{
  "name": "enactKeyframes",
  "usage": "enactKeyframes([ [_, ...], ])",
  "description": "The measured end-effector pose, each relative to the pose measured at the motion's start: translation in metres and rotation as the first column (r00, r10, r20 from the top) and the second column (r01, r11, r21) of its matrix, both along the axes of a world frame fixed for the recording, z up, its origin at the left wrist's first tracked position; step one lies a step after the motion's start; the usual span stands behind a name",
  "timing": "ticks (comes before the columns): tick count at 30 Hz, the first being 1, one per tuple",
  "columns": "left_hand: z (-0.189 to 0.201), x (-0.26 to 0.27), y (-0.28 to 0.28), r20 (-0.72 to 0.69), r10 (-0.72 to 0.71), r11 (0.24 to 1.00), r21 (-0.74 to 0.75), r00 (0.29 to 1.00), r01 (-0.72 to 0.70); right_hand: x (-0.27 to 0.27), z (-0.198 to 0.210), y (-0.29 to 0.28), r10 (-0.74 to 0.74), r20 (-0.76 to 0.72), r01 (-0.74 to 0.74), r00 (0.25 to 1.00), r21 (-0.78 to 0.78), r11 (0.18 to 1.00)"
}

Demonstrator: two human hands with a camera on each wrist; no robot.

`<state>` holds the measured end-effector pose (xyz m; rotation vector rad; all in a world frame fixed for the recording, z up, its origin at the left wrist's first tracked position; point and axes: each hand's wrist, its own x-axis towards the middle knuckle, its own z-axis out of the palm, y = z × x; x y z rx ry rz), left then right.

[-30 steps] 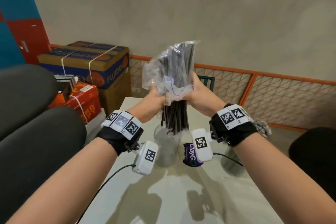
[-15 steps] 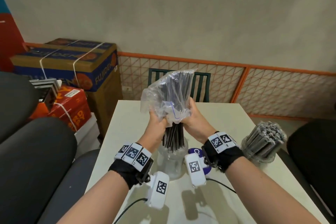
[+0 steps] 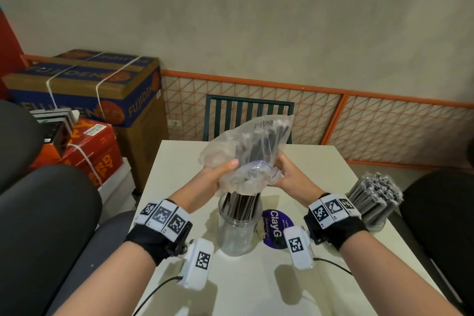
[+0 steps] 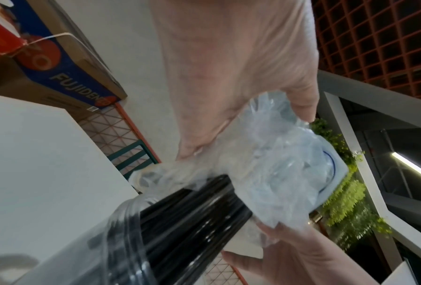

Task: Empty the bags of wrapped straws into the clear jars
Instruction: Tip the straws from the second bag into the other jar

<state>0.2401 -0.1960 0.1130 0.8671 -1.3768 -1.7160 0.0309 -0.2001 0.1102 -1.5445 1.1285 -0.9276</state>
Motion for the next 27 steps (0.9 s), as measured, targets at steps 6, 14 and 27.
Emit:
enactKeyframes([
  [6, 0.008, -0.007, 0.006, 0.121, -0.01, 1.0, -0.022, 0.993, 0.012, 0.008, 0.016, 0.0, 0.029, -0.101, -0.036, 0.994, -0.067, 0.997],
  [14, 0.032, 0.004, 0.01, 0.231, 0.165, 0.98, -0.151, 0.959, -0.132, 0.008, 0.031, 0.006, 0.041, -0.093, -0.051, 0.995, -0.112, 0.992],
  [27, 0.111, -0.012, 0.029, 0.125, 0.541, 0.815, -0.32, 0.832, -0.482, -0.007, 0.089, 0.033, -0.327, -0.016, 0.273, 0.945, -0.513, 0.814],
])
